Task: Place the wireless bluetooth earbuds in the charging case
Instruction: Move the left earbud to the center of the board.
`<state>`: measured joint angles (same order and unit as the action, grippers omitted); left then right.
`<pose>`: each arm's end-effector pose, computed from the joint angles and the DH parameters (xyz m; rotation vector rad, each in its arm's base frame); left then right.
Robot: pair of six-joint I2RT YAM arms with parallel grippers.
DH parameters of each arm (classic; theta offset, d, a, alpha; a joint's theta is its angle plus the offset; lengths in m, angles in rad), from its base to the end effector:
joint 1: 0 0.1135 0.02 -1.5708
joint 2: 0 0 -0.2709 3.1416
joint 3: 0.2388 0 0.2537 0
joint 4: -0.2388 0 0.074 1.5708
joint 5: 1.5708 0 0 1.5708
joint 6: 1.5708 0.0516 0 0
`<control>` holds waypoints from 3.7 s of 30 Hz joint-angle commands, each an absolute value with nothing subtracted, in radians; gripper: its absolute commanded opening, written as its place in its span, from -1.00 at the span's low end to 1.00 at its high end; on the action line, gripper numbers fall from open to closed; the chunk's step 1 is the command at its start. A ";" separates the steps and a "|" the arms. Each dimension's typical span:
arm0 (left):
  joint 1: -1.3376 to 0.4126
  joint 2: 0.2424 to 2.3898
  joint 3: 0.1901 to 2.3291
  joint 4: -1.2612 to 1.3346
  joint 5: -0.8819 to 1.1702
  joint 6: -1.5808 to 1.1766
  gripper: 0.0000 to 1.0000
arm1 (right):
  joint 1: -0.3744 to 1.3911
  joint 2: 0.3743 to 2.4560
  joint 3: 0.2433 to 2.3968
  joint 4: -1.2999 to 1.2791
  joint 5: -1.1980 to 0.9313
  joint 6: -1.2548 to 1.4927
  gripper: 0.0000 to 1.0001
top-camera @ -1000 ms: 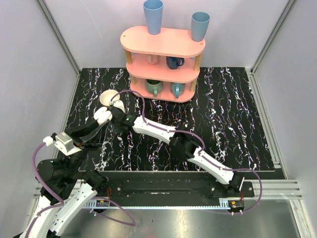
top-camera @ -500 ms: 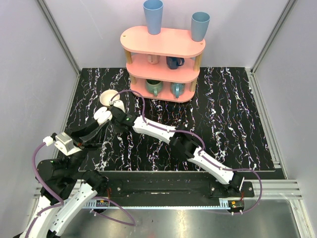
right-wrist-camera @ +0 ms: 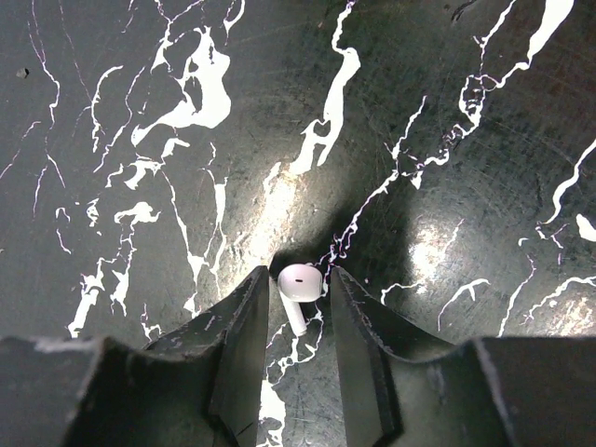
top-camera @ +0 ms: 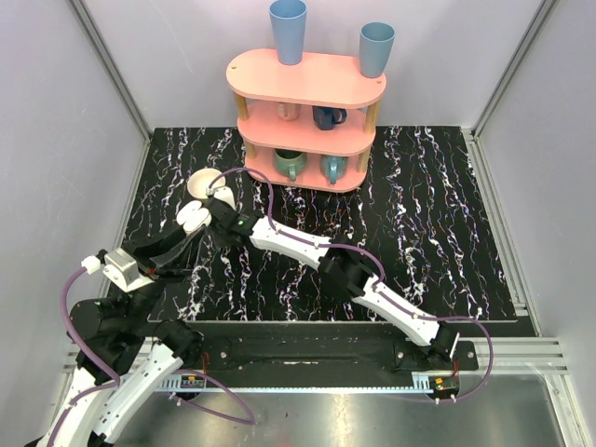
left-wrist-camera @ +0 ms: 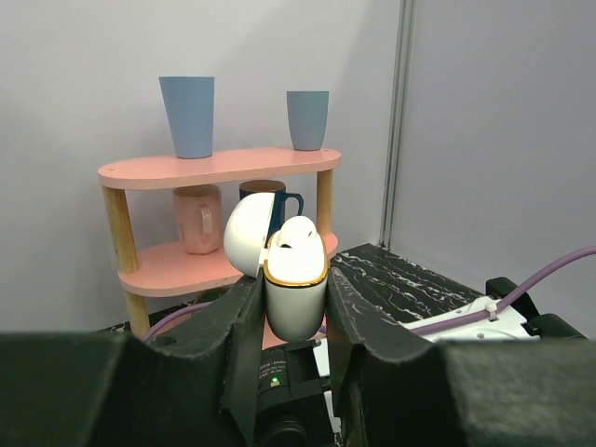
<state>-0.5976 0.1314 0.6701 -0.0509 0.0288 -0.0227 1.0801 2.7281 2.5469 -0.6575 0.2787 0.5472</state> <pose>0.0349 -0.0255 0.3858 0.3371 1.0473 -0.5732 0.2971 0.5260 0.1450 -0.5095 2.3586 0.4391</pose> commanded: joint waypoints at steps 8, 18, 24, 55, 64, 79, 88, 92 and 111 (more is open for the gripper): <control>-0.600 0.138 0.666 -0.005 0.015 -0.031 -1.00 | 1.075 2.749 2.543 -0.701 0.282 0.523 -0.21; -0.600 0.141 0.664 -0.005 0.012 -0.032 -1.00 | 1.075 2.747 2.522 -0.704 0.284 0.528 -0.36; -0.600 0.149 0.664 -0.003 0.017 -0.035 -1.00 | 1.075 2.720 2.491 -0.703 0.316 0.522 -0.55; -0.600 0.207 0.652 0.052 0.038 -0.074 -1.00 | 1.054 1.924 1.348 -0.497 0.492 0.687 -0.33; -0.600 0.210 0.657 0.046 0.037 -0.074 -1.00 | 1.051 1.940 1.370 -0.515 0.488 0.670 -0.25; -0.600 0.218 0.657 0.051 0.043 -0.075 -1.00 | 1.017 1.945 1.358 -0.543 0.436 0.765 -0.24; -0.600 0.212 0.652 0.052 0.035 -0.078 -1.00 | 1.015 1.942 1.356 -0.534 0.396 0.756 -0.25; -0.600 0.210 0.653 0.051 0.037 -0.078 -1.00 | 1.011 1.930 1.330 -0.516 0.402 0.776 -0.28; -0.600 0.213 0.652 0.049 0.037 -0.080 -1.00 | 0.980 1.947 1.308 -0.486 0.374 0.765 -0.29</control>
